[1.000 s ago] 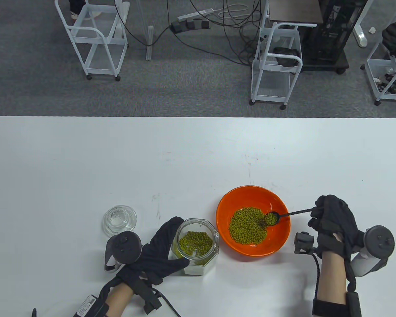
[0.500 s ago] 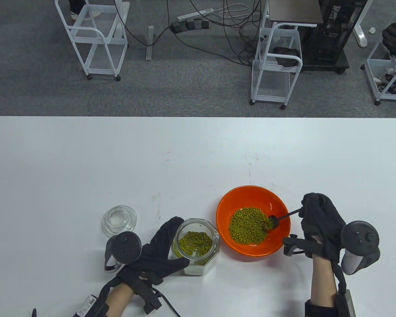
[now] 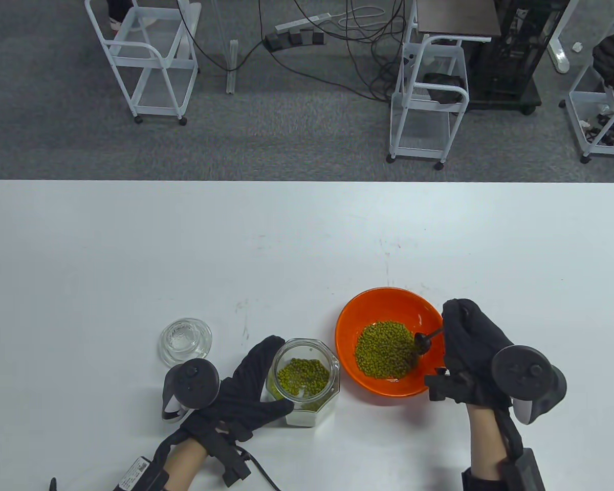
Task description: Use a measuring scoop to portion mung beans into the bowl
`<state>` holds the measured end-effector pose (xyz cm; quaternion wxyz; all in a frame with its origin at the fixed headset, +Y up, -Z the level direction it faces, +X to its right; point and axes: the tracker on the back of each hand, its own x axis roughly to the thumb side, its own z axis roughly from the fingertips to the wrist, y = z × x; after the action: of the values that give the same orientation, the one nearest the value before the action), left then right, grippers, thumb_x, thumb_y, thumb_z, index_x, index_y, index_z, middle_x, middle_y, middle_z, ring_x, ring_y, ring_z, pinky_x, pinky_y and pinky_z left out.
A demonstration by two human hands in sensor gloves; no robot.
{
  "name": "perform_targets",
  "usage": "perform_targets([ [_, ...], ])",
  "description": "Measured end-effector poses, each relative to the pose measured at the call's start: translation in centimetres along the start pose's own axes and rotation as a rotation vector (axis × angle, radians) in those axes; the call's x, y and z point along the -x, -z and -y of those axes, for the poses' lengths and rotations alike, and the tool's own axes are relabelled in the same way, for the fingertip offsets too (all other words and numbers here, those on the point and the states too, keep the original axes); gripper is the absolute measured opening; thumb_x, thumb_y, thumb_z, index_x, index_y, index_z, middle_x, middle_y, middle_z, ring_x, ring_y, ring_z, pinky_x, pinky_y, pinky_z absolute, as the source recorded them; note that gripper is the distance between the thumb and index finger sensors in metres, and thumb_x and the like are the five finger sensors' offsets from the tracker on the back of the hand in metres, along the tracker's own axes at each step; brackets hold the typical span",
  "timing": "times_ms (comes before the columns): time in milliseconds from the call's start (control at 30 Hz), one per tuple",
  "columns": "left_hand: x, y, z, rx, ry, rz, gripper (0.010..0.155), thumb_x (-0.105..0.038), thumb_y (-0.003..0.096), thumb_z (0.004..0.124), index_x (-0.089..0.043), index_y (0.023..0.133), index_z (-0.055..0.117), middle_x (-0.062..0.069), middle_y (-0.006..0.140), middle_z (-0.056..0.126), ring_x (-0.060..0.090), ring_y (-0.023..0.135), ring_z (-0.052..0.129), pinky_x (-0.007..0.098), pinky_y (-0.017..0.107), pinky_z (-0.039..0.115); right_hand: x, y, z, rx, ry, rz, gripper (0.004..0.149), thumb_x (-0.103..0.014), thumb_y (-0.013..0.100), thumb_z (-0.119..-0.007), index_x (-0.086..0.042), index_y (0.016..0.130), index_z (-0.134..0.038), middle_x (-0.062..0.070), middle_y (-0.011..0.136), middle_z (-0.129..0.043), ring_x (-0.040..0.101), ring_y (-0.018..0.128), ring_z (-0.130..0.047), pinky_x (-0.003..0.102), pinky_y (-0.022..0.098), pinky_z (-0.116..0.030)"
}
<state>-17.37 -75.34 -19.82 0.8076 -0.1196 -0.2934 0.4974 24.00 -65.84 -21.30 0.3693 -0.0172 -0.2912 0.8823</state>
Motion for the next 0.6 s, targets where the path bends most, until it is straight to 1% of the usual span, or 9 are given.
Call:
perform_targets([
  [233,0.0,0.0,0.0,0.0,0.0,0.0,0.107,-0.062,0.0497,0.082,-0.018,0.12,0.014,0.027,0.125,0.024,0.055,0.113,0.04,0.081,0.072,0.042,-1.4,-0.1,-0.2,-0.064,-0.02,0.123,0.041,-0.043,0.053,-0.074,-0.009,0.068,-0.093,0.015,0.04,-0.097,0.011,0.001,-0.088,0.04,0.018,-0.091],
  [400,0.0,0.0,0.0,0.0,0.0,0.0,0.107,-0.062,0.0497,0.082,-0.018,0.12,0.014,0.027,0.125,0.024,0.055,0.113,0.04,0.081,0.072,0.042,-2.1,-0.1,-0.6,-0.128,-0.015,0.215,0.041,-0.043,0.053,-0.074,-0.009,0.068,-0.093,0.016,0.04,-0.097,0.012,0.001,-0.088,0.04,0.018,-0.091],
  [600,0.0,0.0,0.0,0.0,0.0,0.0,0.107,-0.062,0.0497,0.082,-0.018,0.12,0.015,0.027,0.125,0.024,0.055,0.113,0.04,0.081,0.072,0.042,-2.8,-0.3,-0.9,-0.152,-0.049,0.274,0.041,-0.043,0.053,-0.074,-0.01,0.069,-0.093,0.016,0.041,-0.097,0.012,0.001,-0.088,0.04,0.019,-0.091],
])
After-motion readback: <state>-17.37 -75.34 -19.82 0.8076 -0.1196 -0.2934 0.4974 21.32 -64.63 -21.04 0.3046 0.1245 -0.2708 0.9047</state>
